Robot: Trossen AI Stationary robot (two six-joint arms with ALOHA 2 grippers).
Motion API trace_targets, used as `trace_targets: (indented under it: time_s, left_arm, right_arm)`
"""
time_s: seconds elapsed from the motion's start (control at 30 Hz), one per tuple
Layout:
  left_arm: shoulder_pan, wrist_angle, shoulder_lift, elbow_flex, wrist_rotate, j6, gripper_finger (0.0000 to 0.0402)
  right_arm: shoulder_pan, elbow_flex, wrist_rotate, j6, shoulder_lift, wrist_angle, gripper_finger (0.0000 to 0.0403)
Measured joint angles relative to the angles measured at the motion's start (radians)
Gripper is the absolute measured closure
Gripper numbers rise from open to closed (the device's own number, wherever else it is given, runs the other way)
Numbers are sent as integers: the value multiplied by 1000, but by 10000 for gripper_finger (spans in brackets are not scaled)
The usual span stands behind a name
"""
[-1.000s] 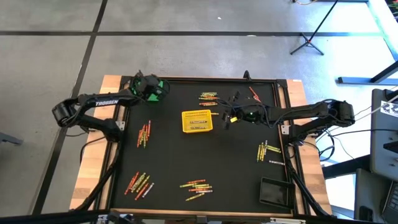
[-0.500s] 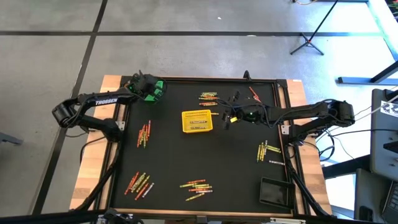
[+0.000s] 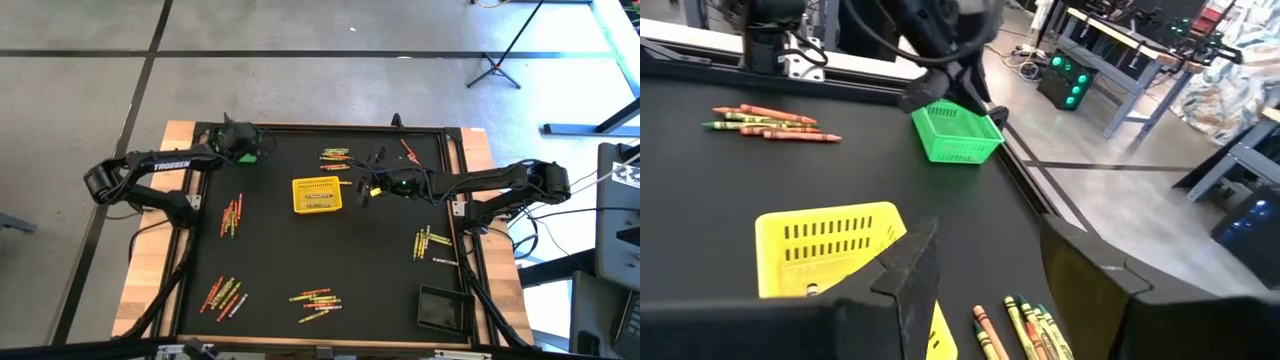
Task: Sort crayons
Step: Put the orange crayon into the green bin
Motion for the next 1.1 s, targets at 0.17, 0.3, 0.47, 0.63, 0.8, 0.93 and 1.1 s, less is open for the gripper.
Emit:
trace_targets:
  time_s: [0.17,0.3,0.47,0.63,0.8,0.93,1.1]
  left_arm:
    - [-57,94,0,0,129,3,307]
    - [-103,205,0,0,289,7,307]
    - [-157,353,0,0,443,14,307]
    - [-235,422,0,0,476,-10,307]
    - [-327,480,-2,0,445,14,307]
    - [-365,500,-1,0,406,60,307]
    - [-378,496,-1,0,366,77,308]
  right_arm:
    - [0,0,28,1,0,1,230]
    - [0,0,24,28,0,-10,230]
    - [0,0,19,32,0,-26,230]
    - [0,0,58,34,0,-58,230]
    - [-14,6,163,56,0,-151,230]
    - [-67,82,177,61,-5,-359,230]
    - [-194,214,177,111,-5,-671,230]
